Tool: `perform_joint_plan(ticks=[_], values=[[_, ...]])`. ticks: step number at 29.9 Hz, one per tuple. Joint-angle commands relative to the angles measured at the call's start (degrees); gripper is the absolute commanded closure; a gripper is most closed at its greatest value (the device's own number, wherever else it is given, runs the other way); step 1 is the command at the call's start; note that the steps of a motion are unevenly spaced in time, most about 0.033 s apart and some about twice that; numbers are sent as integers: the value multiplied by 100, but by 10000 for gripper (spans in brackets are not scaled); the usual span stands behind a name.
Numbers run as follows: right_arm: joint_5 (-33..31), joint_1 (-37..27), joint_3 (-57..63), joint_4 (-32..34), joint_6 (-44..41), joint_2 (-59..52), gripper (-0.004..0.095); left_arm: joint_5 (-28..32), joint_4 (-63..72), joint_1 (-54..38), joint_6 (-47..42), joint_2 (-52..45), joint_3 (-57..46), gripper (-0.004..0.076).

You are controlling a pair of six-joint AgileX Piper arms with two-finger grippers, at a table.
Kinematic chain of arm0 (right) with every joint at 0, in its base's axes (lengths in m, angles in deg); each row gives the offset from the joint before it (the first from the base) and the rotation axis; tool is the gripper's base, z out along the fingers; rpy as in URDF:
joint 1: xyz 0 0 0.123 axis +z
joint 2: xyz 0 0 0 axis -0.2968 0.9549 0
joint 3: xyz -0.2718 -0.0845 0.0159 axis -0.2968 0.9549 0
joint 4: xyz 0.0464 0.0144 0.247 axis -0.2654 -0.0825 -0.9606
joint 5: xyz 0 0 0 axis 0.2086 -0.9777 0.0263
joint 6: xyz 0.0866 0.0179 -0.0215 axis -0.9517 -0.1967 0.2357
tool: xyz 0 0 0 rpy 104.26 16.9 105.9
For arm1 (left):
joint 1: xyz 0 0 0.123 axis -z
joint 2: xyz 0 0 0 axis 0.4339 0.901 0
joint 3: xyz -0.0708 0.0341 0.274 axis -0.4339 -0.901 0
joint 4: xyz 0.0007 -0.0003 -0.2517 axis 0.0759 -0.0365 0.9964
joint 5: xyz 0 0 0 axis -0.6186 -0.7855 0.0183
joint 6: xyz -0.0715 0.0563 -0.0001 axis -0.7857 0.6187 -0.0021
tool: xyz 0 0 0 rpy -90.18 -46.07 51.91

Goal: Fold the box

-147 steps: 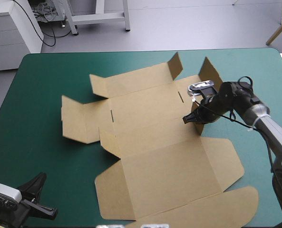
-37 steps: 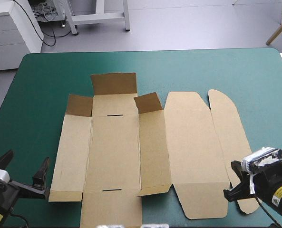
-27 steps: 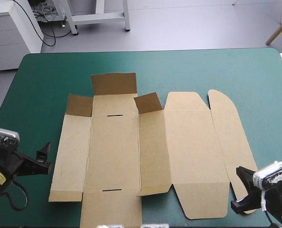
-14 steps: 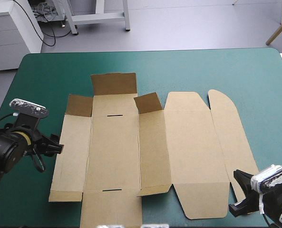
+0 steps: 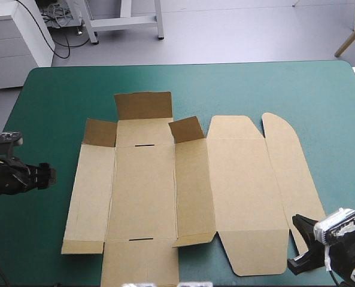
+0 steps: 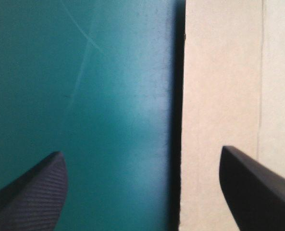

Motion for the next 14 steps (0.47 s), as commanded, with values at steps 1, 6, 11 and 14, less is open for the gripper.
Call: perform_joint_plan(ticks=[1,6,11,14], values=[[422,-35,-137,-14,57,60,927,-204,1572,-974,819,188,-47,122],[422,-35,-137,-14,57,60,927,-583,1785,-1283,926,432,-497,126],[432,-35,-137,-14,57,60,927,-632,2089,-1283,1150,412,-1045,126],[432,-35,-128,-4,57,60,927,-581,2268,-1258,1240,412,-1321,126]])
